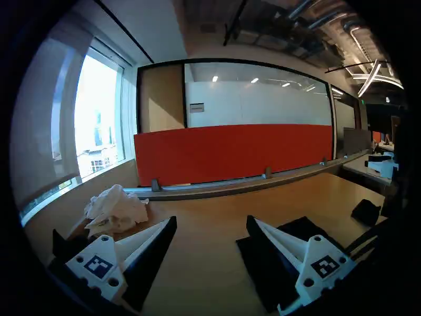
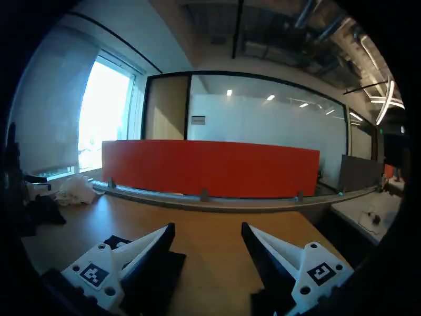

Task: Fold towel

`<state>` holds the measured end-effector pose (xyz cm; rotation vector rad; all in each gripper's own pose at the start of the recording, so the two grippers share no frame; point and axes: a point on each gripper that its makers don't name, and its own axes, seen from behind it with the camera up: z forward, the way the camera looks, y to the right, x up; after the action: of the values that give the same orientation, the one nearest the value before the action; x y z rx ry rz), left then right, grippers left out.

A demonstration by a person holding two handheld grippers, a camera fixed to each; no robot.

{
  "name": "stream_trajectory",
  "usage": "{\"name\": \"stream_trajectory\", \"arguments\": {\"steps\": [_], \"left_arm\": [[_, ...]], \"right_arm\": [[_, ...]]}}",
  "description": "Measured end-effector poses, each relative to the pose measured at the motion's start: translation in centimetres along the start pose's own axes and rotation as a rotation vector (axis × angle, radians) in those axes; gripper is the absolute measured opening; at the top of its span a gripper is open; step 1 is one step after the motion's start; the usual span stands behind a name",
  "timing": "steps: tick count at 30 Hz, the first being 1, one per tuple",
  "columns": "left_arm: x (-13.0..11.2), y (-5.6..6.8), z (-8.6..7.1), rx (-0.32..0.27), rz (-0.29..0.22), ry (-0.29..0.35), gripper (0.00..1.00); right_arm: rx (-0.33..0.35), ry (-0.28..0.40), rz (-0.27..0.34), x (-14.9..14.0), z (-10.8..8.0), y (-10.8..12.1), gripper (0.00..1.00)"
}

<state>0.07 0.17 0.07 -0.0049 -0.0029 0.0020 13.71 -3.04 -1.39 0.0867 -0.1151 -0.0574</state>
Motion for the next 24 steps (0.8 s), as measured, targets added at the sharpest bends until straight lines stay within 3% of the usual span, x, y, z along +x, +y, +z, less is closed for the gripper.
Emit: {"name": "stream_trajectory", "arguments": {"steps": [6,24], "left_arm": [[0.4,1.6,0.3,-0.058,0.016,-0.035,0.98],[-2.5,6.2,0.1,-0.266,0.079,-0.188,0.98]], "right_arm": [[0.054,-0.052,-0.05,0.9,-0.3,-1.1,0.98],[0.314,-0.272,-0.204,-3.1,-1.7,-5.7,0.98]]}}
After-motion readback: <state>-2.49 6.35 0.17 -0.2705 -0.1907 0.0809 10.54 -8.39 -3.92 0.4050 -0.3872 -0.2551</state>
